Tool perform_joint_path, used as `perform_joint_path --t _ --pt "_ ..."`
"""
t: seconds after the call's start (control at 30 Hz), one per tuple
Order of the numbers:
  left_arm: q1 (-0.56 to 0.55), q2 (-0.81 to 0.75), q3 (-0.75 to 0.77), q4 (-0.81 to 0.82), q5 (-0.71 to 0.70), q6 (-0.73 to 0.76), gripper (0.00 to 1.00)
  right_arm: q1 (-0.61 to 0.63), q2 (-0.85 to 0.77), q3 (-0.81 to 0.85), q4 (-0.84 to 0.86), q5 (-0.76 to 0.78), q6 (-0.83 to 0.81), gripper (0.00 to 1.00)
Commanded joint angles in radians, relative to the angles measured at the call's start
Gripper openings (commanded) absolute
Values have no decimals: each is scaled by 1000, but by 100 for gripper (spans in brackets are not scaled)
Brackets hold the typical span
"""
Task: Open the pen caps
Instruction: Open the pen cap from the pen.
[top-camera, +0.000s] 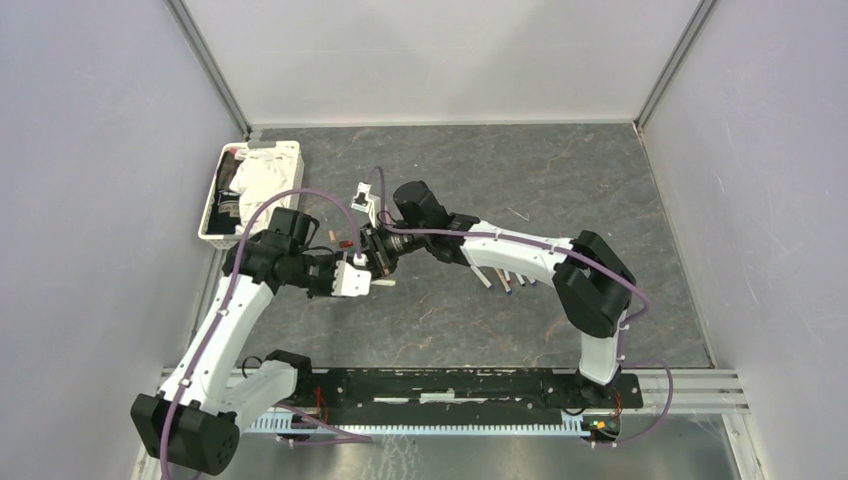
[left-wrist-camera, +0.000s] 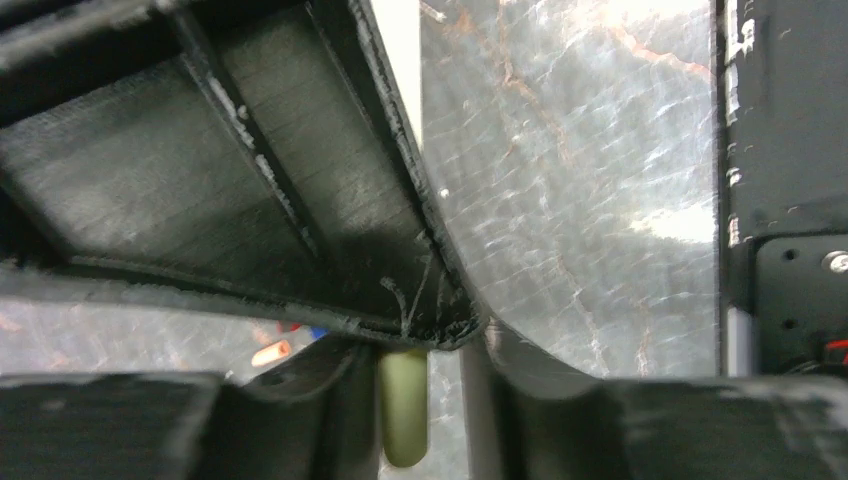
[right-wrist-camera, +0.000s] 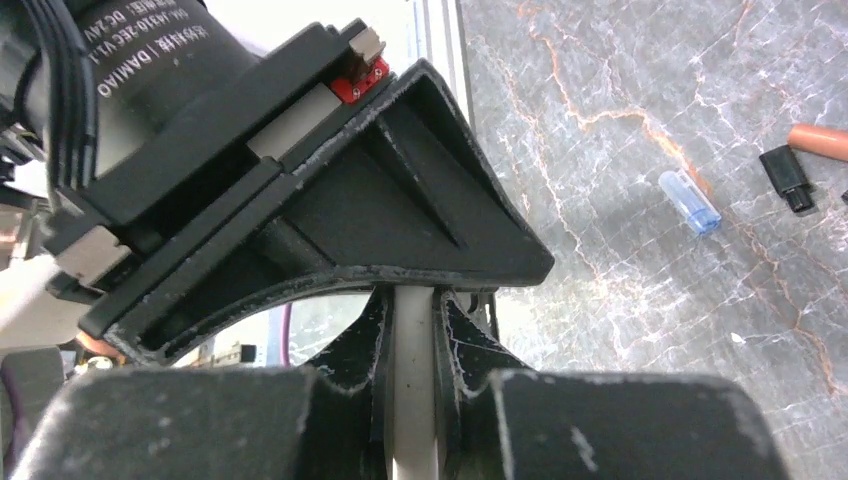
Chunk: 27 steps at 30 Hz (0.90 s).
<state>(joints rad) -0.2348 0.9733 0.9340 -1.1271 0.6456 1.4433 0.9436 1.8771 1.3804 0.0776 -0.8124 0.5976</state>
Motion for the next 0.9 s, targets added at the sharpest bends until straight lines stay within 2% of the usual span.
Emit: perform_joint_path --t 0.0,0.07,0.13,0.27,0.47,0.53,0.6,0.7,0.87 --pt "-6 -20 20 -12 -19 6 21 3 22 40 44 -18 38 0" --pt "-6 -34 6 -16 -55 39 8 0 14 25 10 -13 5 0" --pt "-6 -51 -9 -16 -82 69 4 -10 -13 -21 0 -13 -11 1" --pt "-6 -61 -9 -23 -80 79 2 -35 -60 -106 37 -21 -6 20" --pt "-6 -44 17 -27 -55 72 2 -32 -54 -81 37 -49 2 25" --pt "-6 -44 19 -29 -59 74 2 -30 -55 -78 39 -64 0 32" --pt "-6 -46 17 -29 -63 75 2 -30 -60 -78 29 -63 -11 35" --pt "-7 -47 17 -19 -56 69 2 -29 -56 -70 16 -53 -12 30" --pt "-8 -47 16 -14 -37 53 2 -27 -44 -76 102 -41 56 5"
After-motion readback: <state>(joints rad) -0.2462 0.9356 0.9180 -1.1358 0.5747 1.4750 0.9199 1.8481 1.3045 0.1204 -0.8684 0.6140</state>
